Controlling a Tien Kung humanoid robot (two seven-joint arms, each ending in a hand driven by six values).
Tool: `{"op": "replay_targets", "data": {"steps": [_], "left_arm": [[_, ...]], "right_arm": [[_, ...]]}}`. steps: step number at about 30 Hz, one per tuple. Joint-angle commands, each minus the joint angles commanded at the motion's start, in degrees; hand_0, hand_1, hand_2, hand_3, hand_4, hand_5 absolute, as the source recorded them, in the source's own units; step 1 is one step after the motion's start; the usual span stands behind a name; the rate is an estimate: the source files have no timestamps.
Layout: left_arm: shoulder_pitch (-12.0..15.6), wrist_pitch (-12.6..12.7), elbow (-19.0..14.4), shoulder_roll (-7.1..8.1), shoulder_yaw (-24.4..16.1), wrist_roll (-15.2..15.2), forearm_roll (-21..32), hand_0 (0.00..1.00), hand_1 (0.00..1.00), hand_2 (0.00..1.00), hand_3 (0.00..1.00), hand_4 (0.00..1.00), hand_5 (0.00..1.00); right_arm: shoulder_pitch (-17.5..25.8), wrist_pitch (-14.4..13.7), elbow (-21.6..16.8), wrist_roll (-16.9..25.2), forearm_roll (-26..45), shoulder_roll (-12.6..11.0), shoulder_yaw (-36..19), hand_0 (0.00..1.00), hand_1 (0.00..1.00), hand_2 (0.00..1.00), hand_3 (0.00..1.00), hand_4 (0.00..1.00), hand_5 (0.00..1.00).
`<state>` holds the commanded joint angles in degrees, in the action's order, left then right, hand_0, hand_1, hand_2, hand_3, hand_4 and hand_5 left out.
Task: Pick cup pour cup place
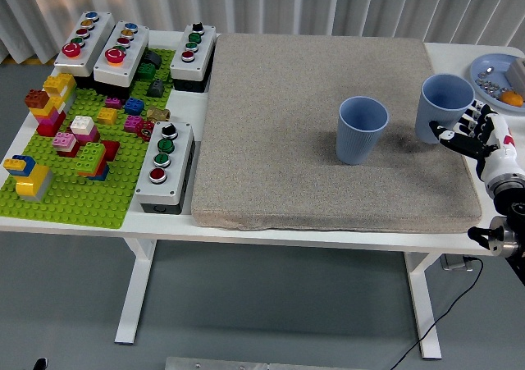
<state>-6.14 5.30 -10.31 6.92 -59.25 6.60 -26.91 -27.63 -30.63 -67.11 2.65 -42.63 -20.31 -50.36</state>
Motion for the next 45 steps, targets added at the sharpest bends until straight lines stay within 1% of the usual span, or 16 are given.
{"op": "replay_targets", "data": {"steps": [8,25,36,40,41,45], "left_arm": [[0.00,-0.06,0.00,0.03,0.21,0.05,-0.05,0.701,0.661,0.731,0.669,0.478,0.973],[0.00,-0.08,0.00,0.03,0.20,0.02,-0.09,0.701,0.662,0.731,0.669,0.479,0.977],[-0.14,-0.13,0.00,0.02,0.12,0.06,-0.27,0.702,0.661,0.733,0.670,0.480,0.981],[-0.14,-0.12,0.00,-0.01,0.07,0.05,-0.26,0.702,0.661,0.733,0.670,0.480,0.981],[-0.15,-0.12,0.00,-0.01,0.08,0.05,-0.24,0.702,0.662,0.734,0.672,0.479,0.983],[-0.19,-0.12,0.00,-0.02,0.05,0.08,-0.28,0.702,0.662,0.734,0.672,0.479,0.983]], "right_arm": [[0.77,-0.14,0.53,0.17,-0.06,0.22,1.33,0.903,0.738,0.635,0.644,0.695,0.066],[0.76,-0.23,0.66,-0.03,-0.56,0.27,1.50,0.901,0.739,0.636,0.645,0.694,0.066],[0.87,0.07,0.93,-0.27,-0.45,0.21,1.76,0.901,0.738,0.637,0.646,0.693,0.067],[0.94,0.58,0.89,-0.22,-0.45,0.20,1.89,0.901,0.738,0.637,0.646,0.693,0.067],[0.93,0.70,0.90,-0.23,-0.50,0.21,1.89,0.902,0.744,0.708,0.733,0.695,0.072],[0.86,1.55,0.92,-0.42,-0.74,0.15,1.80,0.902,0.744,0.708,0.733,0.695,0.072]]}}
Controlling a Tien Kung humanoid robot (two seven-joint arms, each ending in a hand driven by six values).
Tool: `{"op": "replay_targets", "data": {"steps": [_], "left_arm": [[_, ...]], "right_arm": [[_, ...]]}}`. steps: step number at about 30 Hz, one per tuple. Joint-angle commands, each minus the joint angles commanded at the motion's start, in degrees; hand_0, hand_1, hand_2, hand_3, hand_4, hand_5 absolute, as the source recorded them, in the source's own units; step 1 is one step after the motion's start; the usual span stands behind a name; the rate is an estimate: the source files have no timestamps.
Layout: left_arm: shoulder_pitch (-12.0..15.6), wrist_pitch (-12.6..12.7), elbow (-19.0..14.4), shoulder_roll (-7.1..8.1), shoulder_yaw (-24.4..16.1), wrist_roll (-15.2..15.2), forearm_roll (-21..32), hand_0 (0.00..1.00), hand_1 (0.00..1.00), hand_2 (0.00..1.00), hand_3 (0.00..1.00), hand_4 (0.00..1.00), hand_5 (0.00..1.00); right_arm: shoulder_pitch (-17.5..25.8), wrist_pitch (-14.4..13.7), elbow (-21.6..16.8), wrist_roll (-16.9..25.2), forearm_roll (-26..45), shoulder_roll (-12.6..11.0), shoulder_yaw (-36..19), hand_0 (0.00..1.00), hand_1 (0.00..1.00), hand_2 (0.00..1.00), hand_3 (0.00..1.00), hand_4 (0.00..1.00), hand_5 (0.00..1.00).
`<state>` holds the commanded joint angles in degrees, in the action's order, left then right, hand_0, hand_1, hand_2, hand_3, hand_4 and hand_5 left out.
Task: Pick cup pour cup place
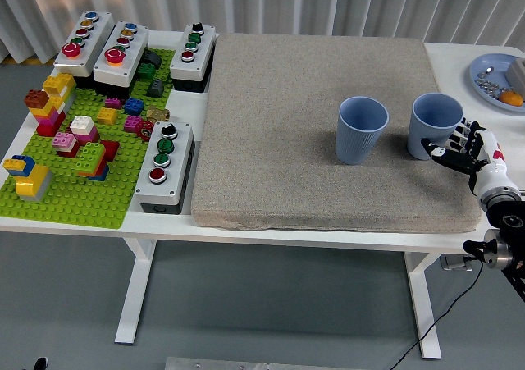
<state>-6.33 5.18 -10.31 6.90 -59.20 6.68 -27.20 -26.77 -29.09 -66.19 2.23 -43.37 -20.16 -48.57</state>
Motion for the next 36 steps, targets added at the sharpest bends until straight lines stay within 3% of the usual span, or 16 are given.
{"op": "replay_targets", "data": {"steps": [1,2,13,14,36], "left_arm": [[0.01,0.00,0.00,0.00,-0.02,0.01,-0.01,0.702,0.662,0.734,0.672,0.479,0.983],[0.01,0.01,0.00,-0.01,-0.06,0.01,-0.02,0.703,0.662,0.734,0.671,0.478,0.984],[0.26,0.01,0.00,0.00,-0.03,0.02,0.03,0.703,0.664,0.735,0.673,0.477,0.984],[0.27,0.02,0.00,-0.01,-0.04,0.02,0.03,0.705,0.664,0.735,0.673,0.477,0.982],[0.35,0.05,0.00,-0.05,-0.01,-0.01,0.13,0.705,0.665,0.736,0.677,0.470,0.978]], "right_arm": [[0.00,0.12,0.03,-0.04,-0.11,-0.02,-0.10,0.902,0.744,0.708,0.733,0.695,0.072],[0.01,0.22,0.08,-0.11,-0.17,-0.07,-0.19,0.906,0.755,0.738,0.806,0.712,0.095],[0.19,0.68,0.16,-0.47,-0.58,-0.07,-0.17,0.906,0.755,0.748,0.835,0.746,0.149],[0.21,0.81,0.19,-0.59,-0.68,-0.06,-0.16,0.907,0.759,0.767,0.860,0.817,0.243],[0.38,2.67,0.38,-1.65,-2.03,-0.37,-0.76,0.914,0.777,0.816,0.912,0.848,0.282]]}}
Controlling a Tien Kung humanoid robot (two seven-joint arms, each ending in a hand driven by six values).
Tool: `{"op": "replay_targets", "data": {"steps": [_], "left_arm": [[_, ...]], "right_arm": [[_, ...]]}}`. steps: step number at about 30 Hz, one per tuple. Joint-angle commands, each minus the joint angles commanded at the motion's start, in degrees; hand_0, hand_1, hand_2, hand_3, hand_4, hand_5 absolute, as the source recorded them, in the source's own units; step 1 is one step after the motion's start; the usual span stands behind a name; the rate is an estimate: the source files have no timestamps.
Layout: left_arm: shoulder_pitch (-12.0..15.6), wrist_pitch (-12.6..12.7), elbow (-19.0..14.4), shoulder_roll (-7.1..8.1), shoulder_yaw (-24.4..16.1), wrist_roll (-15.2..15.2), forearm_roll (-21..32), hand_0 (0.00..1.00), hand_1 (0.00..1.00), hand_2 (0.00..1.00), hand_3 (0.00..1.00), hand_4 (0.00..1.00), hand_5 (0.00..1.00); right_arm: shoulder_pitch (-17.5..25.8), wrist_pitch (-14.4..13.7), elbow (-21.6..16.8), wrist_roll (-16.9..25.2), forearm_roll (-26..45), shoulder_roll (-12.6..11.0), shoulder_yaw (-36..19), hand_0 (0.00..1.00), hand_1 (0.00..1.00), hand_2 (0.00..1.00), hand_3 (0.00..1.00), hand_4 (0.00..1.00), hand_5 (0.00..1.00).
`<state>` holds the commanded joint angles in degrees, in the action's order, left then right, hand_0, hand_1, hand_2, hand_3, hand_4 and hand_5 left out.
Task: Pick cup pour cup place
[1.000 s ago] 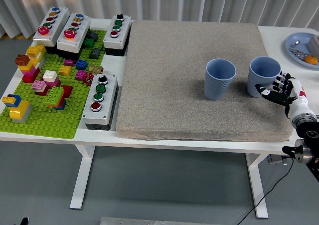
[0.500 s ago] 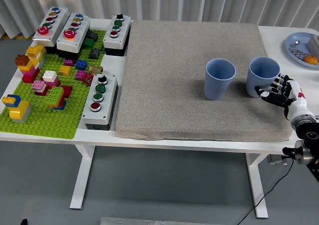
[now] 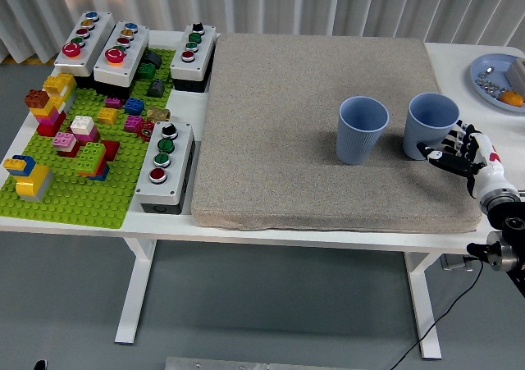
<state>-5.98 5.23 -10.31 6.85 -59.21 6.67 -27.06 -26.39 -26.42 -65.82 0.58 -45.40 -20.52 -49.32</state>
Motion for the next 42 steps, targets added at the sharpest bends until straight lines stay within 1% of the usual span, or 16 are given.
{"op": "replay_targets", "data": {"steps": [2,15,25,36,42], "left_arm": [[-0.03,0.00,0.00,-0.01,-0.04,0.00,-0.01,0.705,0.665,0.736,0.677,0.469,0.979],[-0.12,0.00,0.00,-0.03,-0.17,0.05,-0.15,0.706,0.664,0.735,0.675,0.470,0.980],[-0.12,0.01,0.00,-0.03,-0.36,0.06,-0.25,0.706,0.664,0.734,0.674,0.470,0.980],[0.02,0.01,0.00,-0.01,-0.31,0.11,-0.11,0.706,0.664,0.734,0.673,0.470,0.977],[0.20,-0.01,0.00,0.07,-0.22,0.17,-0.11,0.706,0.663,0.733,0.673,0.471,0.978]], "right_arm": [[0.06,0.10,-0.08,-0.15,-0.21,-0.10,-0.15,0.916,0.779,0.833,0.918,0.854,0.284],[0.27,0.28,-0.39,-0.58,-0.83,-0.42,-0.46,0.919,0.788,0.842,0.912,0.857,0.279],[0.76,0.86,-1.18,-1.37,-1.51,-1.18,-1.25,0.925,0.790,0.848,0.920,0.857,0.278],[2.24,0.70,-3.64,-2.03,-2.01,-2.94,-2.36,0.928,0.794,0.854,0.923,0.857,0.274],[4.17,0.54,-6.49,-2.46,-1.83,-4.80,-2.78,0.928,0.795,0.855,0.922,0.858,0.274]]}}
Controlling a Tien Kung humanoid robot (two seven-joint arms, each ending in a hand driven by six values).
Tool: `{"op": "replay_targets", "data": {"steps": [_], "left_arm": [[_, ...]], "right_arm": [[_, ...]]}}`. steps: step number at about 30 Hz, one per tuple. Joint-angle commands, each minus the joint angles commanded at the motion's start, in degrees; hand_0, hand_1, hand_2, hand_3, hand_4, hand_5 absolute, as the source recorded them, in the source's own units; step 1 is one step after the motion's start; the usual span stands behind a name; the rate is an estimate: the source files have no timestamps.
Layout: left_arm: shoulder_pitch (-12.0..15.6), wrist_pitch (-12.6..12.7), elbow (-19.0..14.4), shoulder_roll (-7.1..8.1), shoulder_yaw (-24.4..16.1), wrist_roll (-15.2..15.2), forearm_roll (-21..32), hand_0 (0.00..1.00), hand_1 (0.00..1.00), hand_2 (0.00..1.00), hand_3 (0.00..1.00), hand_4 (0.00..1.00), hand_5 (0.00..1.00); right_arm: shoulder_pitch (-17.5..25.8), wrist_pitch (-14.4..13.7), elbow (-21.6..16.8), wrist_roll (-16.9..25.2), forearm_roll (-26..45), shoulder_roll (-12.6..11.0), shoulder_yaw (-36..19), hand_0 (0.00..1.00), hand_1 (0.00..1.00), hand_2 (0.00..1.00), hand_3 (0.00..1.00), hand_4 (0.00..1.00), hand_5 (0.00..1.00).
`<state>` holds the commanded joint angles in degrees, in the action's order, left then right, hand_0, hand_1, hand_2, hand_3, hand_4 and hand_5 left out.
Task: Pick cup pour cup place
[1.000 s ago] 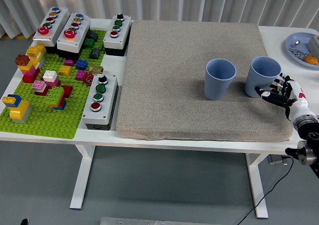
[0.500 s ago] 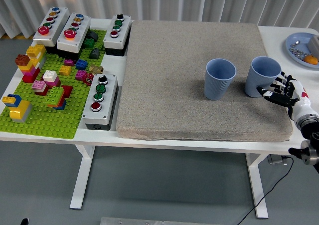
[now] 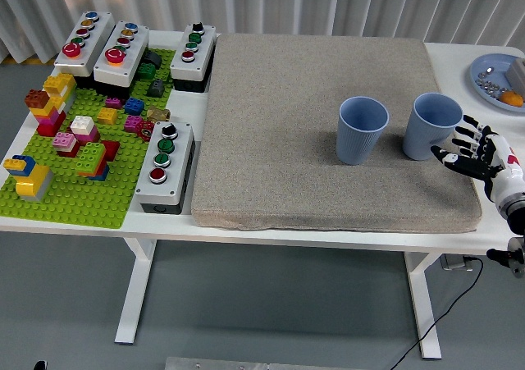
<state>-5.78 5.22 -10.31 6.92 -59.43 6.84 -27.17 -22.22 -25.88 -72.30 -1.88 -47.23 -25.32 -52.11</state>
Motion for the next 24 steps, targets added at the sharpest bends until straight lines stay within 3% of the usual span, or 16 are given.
{"op": "replay_targets", "data": {"steps": [14,24], "left_arm": [[0.16,0.02,0.00,0.08,-0.18,0.04,-0.10,0.705,0.663,0.732,0.669,0.473,0.976],[0.02,0.03,0.00,0.29,-0.61,0.08,-0.50,0.705,0.663,0.731,0.669,0.474,0.974]], "right_arm": [[3.53,-0.76,-4.31,-0.19,-0.09,-2.31,-3.00,0.929,0.797,0.850,0.919,0.860,0.274],[0.75,-1.58,-6.46,-0.79,-2.11,-2.87,-5.51,0.929,0.797,0.849,0.917,0.860,0.278]]}}
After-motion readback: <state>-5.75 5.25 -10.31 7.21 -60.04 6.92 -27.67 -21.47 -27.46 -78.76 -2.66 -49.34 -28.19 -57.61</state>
